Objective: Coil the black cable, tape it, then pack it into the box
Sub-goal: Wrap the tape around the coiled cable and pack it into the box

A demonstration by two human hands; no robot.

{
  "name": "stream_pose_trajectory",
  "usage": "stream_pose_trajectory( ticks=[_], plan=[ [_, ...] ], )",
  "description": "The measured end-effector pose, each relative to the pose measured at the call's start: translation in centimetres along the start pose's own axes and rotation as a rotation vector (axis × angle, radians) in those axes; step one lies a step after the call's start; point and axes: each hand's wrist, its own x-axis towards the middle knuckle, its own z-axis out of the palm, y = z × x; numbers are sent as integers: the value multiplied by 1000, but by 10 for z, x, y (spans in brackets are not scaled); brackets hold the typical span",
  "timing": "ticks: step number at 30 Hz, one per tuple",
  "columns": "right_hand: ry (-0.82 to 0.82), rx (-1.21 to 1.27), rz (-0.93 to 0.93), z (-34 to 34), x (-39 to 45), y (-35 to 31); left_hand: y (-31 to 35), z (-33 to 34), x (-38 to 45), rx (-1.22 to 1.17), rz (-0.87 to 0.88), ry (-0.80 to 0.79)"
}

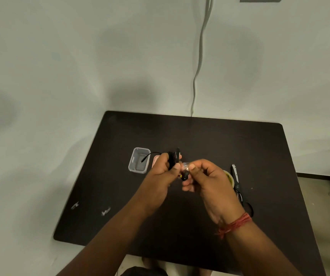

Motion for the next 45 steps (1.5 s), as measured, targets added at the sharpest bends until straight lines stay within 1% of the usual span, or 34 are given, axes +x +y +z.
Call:
stream_pose_trajectory(
  ticks=[3,5,8,10,18,20,21,24,26,29,31,34,37,41,45],
  plan=[
    [122,79,-12,-7,5,0,-2,0,1,35,-4,62],
    [186,24,-47,-13,10,-2,-2,0,1,86,-4,82],
    [157,-143,-33,-14,14,-1,-2,1,1,215,19,38],
    [135,-192,4,-10,14,3,-2,4,1,312,20,22],
    [133,-112,47,2,8,6,-7,13,3,629,90,87],
    [129,-117,63,1,8,7,-7,14,5,720,111,59],
    [127,-110,76,1,9,7,-6,14,6,765,92,24],
    [111,-44,152,1,9,6,-1,16,11,870,-48,-100],
    [74,48,223,2,8,5,2,16,12,917,-79,-135],
    [24,166,325,1,7,5,1,14,8,916,-14,-143],
    [3,170,374,-1,6,6,0,12,5,911,17,-144],
    [-37,126,404,-6,5,6,-1,10,7,935,-33,-197],
    [-51,84,405,-10,4,7,-1,8,8,930,-81,-275],
    [-12,22,359,-12,3,13,-5,11,5,939,-58,-362],
    [54,-13,308,-14,3,23,-13,16,2,880,-42,-366]
  ],
)
